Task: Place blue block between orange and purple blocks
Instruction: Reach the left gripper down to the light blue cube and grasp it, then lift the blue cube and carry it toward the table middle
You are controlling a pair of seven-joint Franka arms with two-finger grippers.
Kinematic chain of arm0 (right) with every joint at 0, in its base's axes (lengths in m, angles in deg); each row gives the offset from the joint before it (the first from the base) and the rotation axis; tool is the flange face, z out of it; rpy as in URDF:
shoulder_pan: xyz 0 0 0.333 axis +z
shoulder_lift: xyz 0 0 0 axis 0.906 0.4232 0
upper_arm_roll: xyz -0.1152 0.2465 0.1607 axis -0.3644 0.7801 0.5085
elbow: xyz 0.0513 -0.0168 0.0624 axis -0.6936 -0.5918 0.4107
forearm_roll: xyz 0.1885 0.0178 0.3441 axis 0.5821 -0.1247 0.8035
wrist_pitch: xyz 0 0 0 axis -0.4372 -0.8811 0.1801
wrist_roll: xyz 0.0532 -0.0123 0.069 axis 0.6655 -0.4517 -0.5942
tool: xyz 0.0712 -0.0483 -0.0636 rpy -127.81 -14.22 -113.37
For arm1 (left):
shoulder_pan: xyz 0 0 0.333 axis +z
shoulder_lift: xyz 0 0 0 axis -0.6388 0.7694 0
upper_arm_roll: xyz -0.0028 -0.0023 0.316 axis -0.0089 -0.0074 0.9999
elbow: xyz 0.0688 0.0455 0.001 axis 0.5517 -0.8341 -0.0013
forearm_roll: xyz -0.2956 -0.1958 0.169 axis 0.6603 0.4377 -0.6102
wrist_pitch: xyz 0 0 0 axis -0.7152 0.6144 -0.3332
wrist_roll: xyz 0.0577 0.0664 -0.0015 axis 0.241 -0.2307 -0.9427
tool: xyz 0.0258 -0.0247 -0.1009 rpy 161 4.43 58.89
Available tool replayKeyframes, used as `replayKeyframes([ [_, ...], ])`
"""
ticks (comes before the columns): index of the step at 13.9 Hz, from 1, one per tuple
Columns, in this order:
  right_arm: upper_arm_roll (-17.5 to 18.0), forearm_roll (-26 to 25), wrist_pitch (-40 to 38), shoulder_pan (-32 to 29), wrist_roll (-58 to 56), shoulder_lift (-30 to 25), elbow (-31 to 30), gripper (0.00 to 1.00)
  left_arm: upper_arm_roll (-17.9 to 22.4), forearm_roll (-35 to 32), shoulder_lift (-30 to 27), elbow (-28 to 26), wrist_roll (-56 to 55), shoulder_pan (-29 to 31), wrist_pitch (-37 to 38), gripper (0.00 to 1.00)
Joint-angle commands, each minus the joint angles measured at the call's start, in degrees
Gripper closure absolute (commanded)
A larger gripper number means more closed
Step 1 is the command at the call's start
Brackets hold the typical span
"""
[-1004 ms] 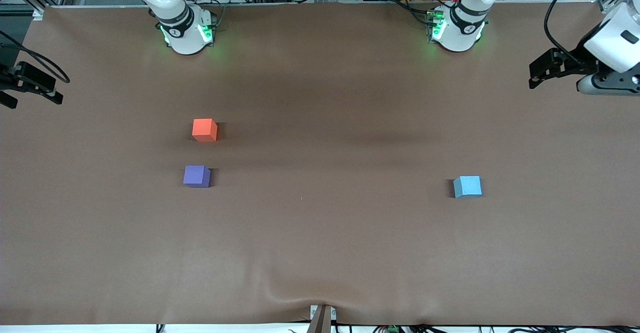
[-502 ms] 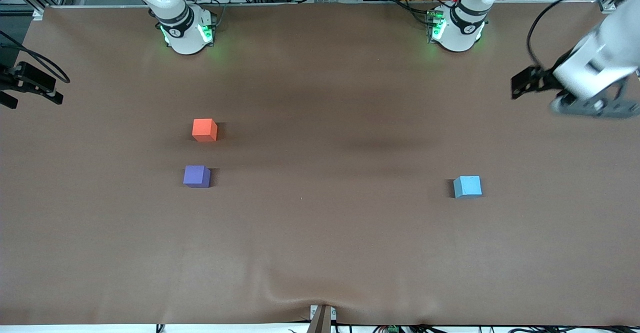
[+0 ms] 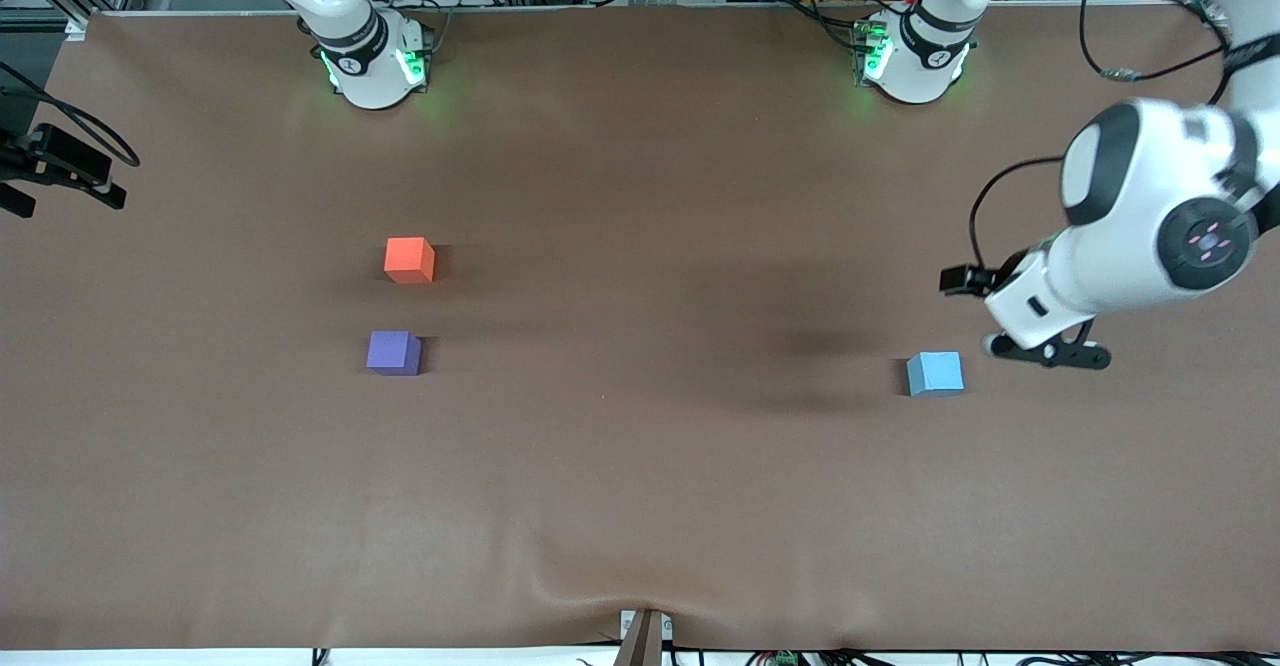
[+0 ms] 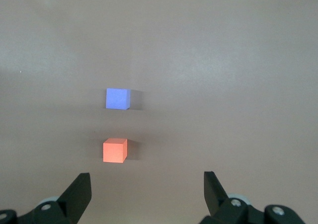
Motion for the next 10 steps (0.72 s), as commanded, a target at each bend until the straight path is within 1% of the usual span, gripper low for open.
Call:
replayKeyframes([
  [1,-0.2,0.5,-0.8,-0.1,-0.7,0.6,1.3,0.0,-0.1,-1.0,2.8,-4.2,-0.4,1.2,-9.8,0.0],
  [2,-0.2,0.5,-0.8,-0.2,-0.7,0.6,1.3,0.0,0.3,-1.0,4.6,-4.2,-0.5,1.3,-11.4,0.0],
  [4,-0.2,0.5,-0.8,-0.2,-0.7,0.6,1.3,0.0,0.3,-1.0,7.8,-4.2,-1.1,3.3,-16.2,0.0],
  [7,-0.2,0.5,-0.8,-0.1,-0.7,0.6,1.3,0.0,0.3,-0.9,13.6,-4.2,-2.2,3.4,-24.0,0.0],
  [8,-0.2,0.5,-0.8,-0.2,-0.7,0.6,1.3,0.0,0.3,-0.9,15.0,-4.1,-3.7,3.4,-25.8,0.0],
  [10,-0.2,0.5,-0.9,-0.2,-0.7,0.6,1.3,0.0,0.2,-0.6,16.4,-4.0,-6.6,2.7,-27.2,0.0],
])
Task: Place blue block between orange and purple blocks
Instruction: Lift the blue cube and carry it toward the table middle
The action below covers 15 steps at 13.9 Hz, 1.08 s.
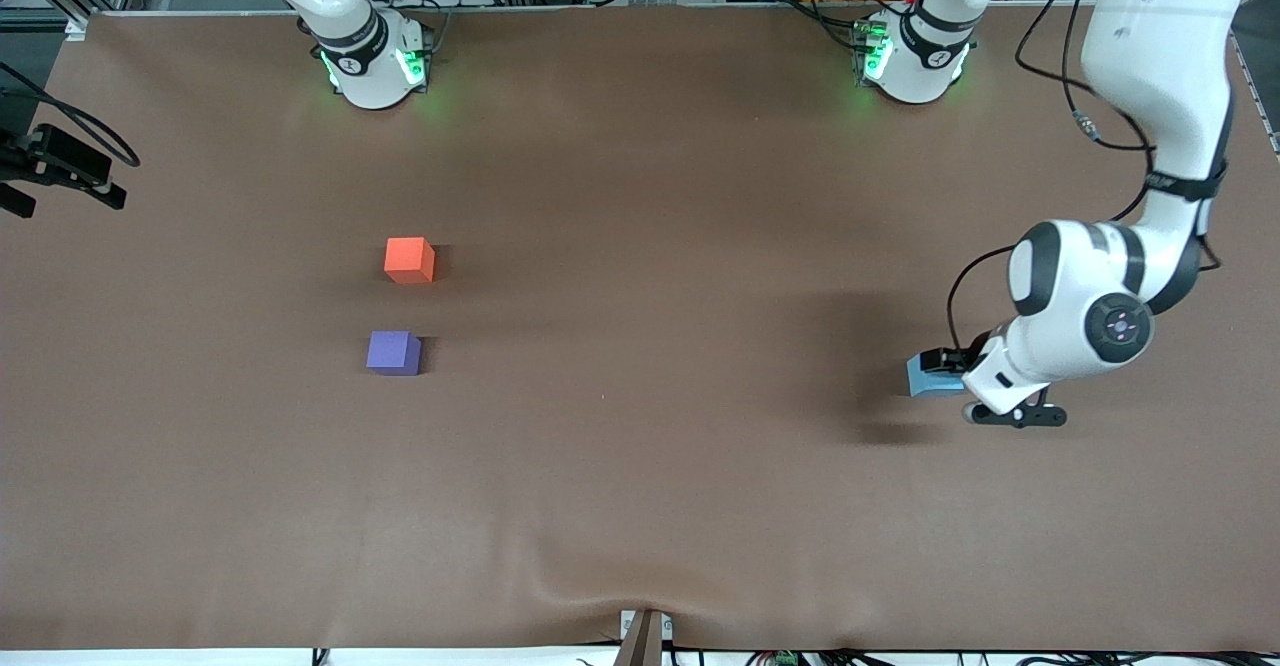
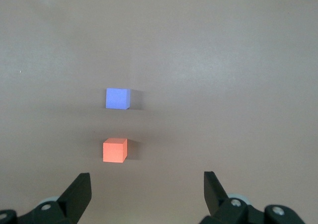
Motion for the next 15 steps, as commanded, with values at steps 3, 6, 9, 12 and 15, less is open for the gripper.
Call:
replayKeyframes([
  [3,-0.1,0.5,-0.9,-0.2,-0.7,0.5,1.1,0.0,-0.3,-0.8,2.8,0.8,-4.5,-1.6,-1.4,0.0],
  [6,-0.1,0.5,-0.9,-0.2,-0.7,0.5,1.1,0.0,-0.2,-1.1,2.9,0.6,-3.6,-1.5,-1.4,0.27],
  [9,-0.1,0.5,-0.9,-0.4,-0.7,0.5,1.1,0.0,-0.3,-7.3,2.4,0.7,-3.4,-1.4,-1.5,0.68],
  [12,-0.2,0.5,-0.9,-0.5,-0.7,0.5,1.1,0.0,-1.9,-9.2,0.1,0.9,-4.0,-2.8,-1.2,0.68],
  [15,-0.2,0.5,-0.9,-0.5,-0.7,0.5,1.1,0.0,-5.4,-9.0,-1.8,1.0,-7.8,-8.2,-0.2,0.68],
])
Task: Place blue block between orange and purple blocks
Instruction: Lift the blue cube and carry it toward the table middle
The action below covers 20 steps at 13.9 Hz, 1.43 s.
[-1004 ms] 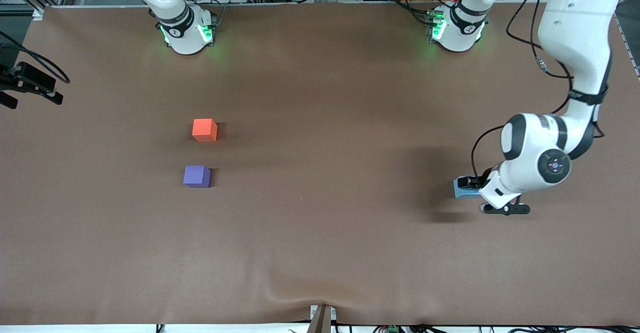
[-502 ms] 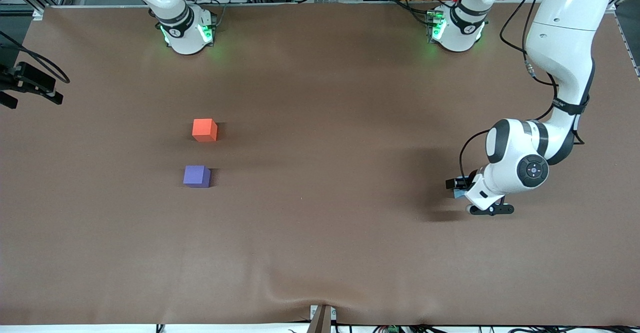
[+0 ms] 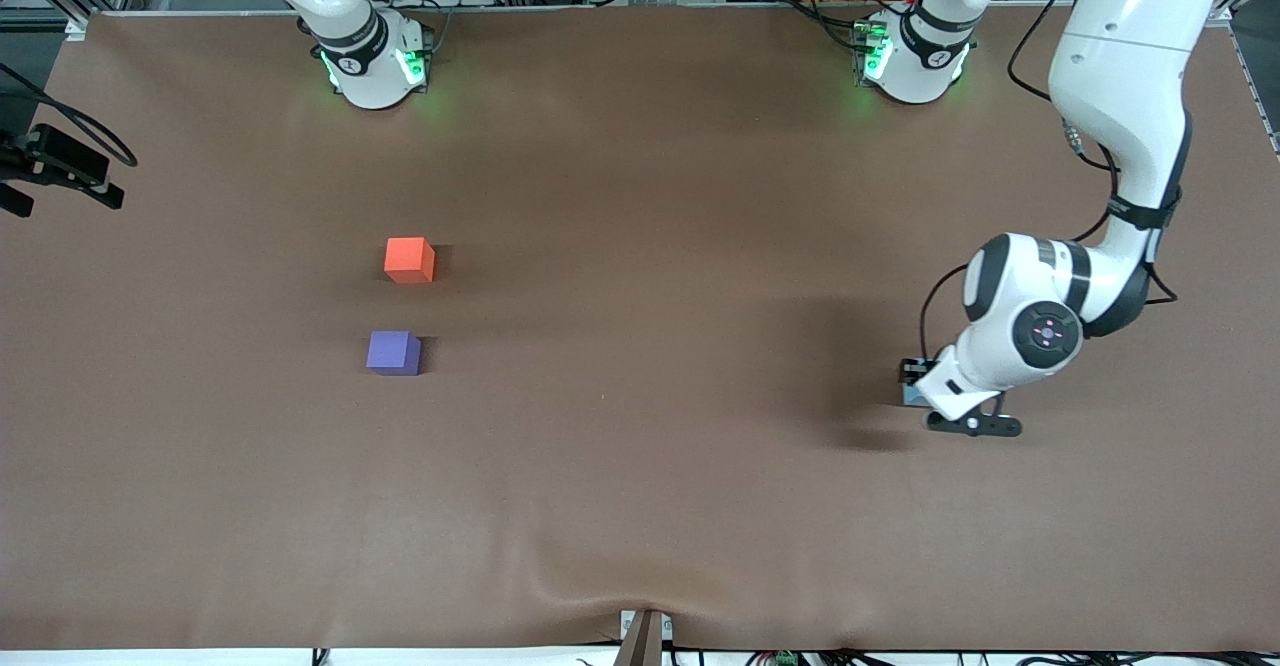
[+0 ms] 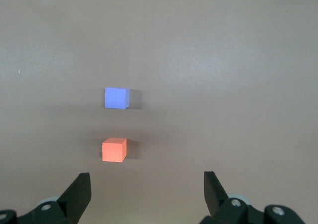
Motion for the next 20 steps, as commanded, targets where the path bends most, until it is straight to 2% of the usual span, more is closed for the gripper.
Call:
replayKeyframes([
  [1,0.0,0.5,-0.7,-0.4,-0.7,0.5,1.1,0.0,-3.0,-1.1,-2.4,-0.5,-8.9,-7.1,1.4,0.68],
  [2,0.0,0.5,-0.7,-0.4,-0.7,0.5,1.1,0.0,-4.1,-1.1,-2.2,0.4,-14.4,-10.5,1.4,0.68],
  [5,0.0,0.5,-0.7,-0.4,-0.7,0.6,1.1,0.0,-4.3,-0.3,0.2,4.9,-27.6,-21.9,1.4,0.66],
  [8,0.0,0.5,-0.7,-0.4,-0.7,0.6,1.1,0.0,-4.1,-0.5,7.8,12.8,-42.3,-33.9,1.4,0.64],
  [10,0.0,0.6,-0.7,-0.4,-0.7,0.7,1.1,0.0,-4.0,-0.3,10.3,16.0,-47.2,-38.0,1.4,0.63],
  [12,0.0,0.7,-0.7,-0.4,-0.7,0.7,1.1,0.0,-3.8,-0.5,11.3,16.1,-50.7,-41.1,1.1,0.48],
  [14,0.0,0.7,-0.7,-0.1,-0.7,1.1,1.1,0.0,-2.8,-1.0,12.0,16.8,-53.7,-42.1,0.7,0.0],
  [17,0.0,0.7,-0.7,0.0,-0.7,2.9,1.1,0.0,-2.7,-0.8,7.7,16.9,-53.5,-40.9,1.4,0.0],
  [20,0.1,0.6,-0.7,1.0,-0.8,5.1,1.1,0.0,-2.8,-0.6,-0.2,16.9,-52.4,-36.1,1.4,0.0],
])
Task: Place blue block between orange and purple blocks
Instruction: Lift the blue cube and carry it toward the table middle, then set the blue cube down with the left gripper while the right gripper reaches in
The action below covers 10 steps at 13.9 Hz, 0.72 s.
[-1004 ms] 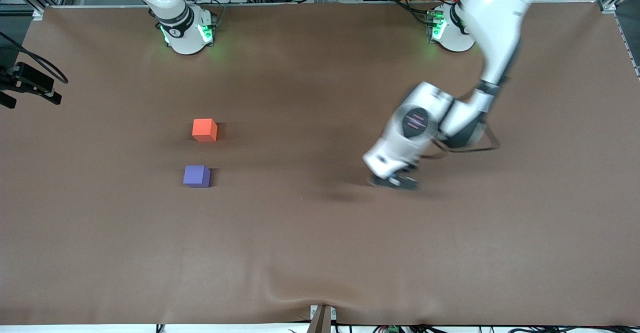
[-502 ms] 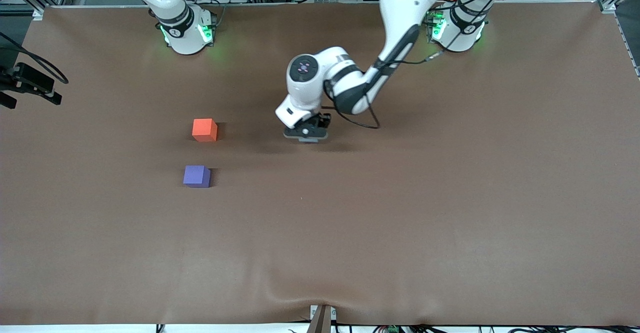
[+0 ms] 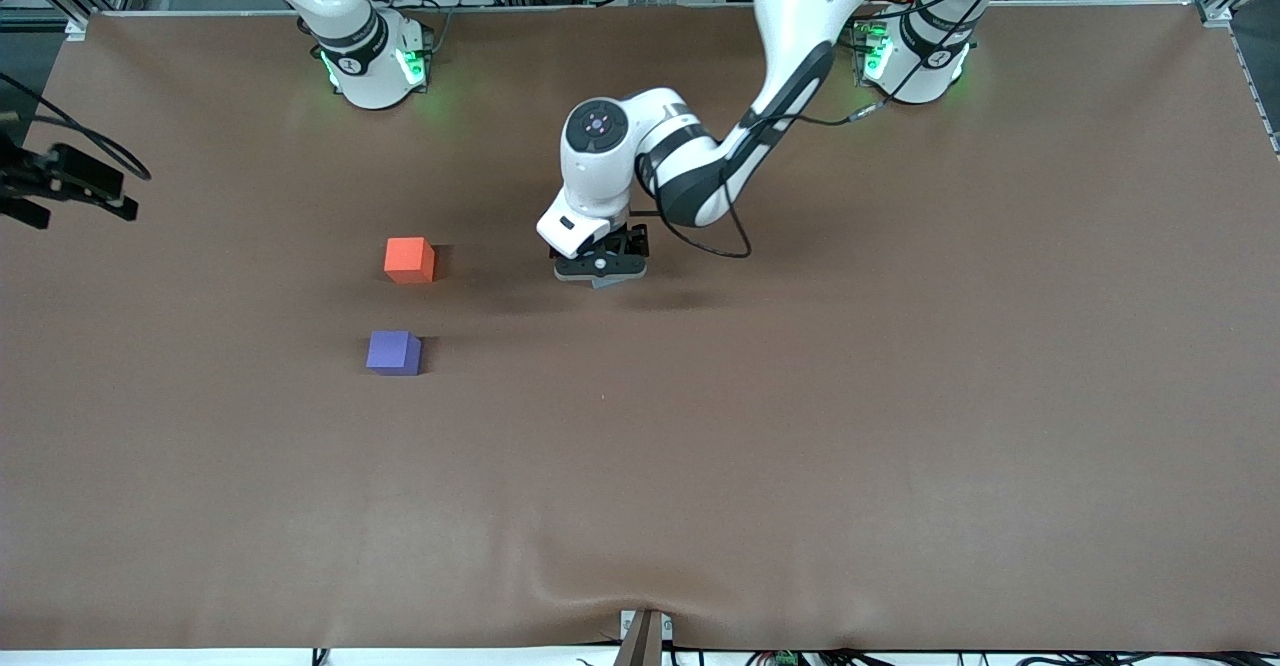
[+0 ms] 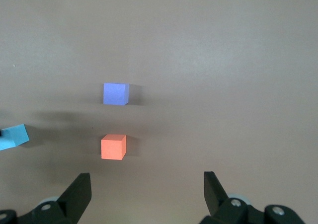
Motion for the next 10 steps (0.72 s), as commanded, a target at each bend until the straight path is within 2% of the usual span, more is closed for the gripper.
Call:
replayKeyframes([
  [1,-0.1,0.5,-0.7,2.1,-0.6,3.2,1.1,0.0,-0.1,-0.5,-8.7,-1.7,0.6,4.9,1.4,0.0],
  [3,-0.1,1.0,-2.8,5.2,0.1,3.4,-0.2,0.0,-0.5,-0.4,-12.2,-1.7,3.6,9.6,1.6,0.0],
  [6,-0.1,4.3,-1.9,11.8,6.0,5.0,-1.6,0.0,-0.8,-0.3,-15.9,-1.7,12.7,17.9,7.6,0.0],
  [7,-0.1,4.3,-0.2,15.0,9.6,6.2,-1.5,0.0,-0.9,-0.1,-16.4,-1.7,16.6,20.8,9.7,0.0],
  [10,-0.1,4.6,5.7,23.5,11.2,11.3,-1.4,0.0,-0.9,0.2,-17.3,-1.8,27.2,27.8,14.9,0.0],
])
